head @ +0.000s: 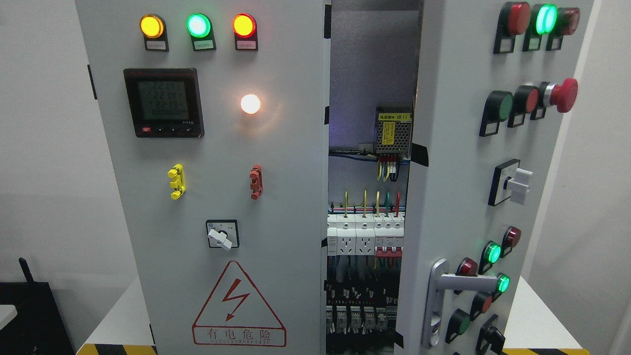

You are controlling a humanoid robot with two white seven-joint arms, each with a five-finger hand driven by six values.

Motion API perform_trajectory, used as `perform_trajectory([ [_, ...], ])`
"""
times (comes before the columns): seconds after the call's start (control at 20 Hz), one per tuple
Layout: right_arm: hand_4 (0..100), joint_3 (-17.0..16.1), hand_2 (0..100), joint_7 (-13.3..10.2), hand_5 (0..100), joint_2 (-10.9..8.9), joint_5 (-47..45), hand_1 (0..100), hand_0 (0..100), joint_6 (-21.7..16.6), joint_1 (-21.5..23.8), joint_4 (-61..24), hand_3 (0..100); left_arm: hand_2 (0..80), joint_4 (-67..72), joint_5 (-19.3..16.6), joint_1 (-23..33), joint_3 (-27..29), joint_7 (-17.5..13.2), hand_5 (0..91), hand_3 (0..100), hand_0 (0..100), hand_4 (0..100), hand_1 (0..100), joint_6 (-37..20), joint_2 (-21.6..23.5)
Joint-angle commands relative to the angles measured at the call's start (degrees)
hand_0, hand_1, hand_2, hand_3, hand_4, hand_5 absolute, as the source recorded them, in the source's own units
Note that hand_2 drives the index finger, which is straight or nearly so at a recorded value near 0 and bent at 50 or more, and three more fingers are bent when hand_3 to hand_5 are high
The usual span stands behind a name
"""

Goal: Release door handle

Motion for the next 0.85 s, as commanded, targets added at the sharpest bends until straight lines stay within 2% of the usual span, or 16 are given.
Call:
perform_trajectory([
  [0.0,0,1.82,0,0.72,0,2.79,-4.53,0,39,0.02,0.09,3.38,0,0.0,-1.76,0.00,1.85,0.00,0.05,0.0,0,12,0,39,-0.02,0.00],
  [0.15,0,2.09,0,1.07,0,2.52,-7.97,0,37,0.02,-0.08,3.20,0,0.0,-1.76,0.00,1.85,0.00,0.05,0.0,0,12,0,39,-0.02,0.00],
  [0.25,0,2.27,0,2.30,0,2.52,-8.15,0,36,-0.06,-0.17,2.94,0,0.0,-1.76,-0.08,1.85,0.00,0.05,0.0,0,12,0,39,-0.02,0.00],
  [0.8,0,2.00,0,2.83,0,2.61,-8.24,0,34,-0.06,-2.37,3.02,0,0.0,-1.76,0.00,1.85,0.00,0.05,0.0,0,12,0,39,-0.02,0.00],
])
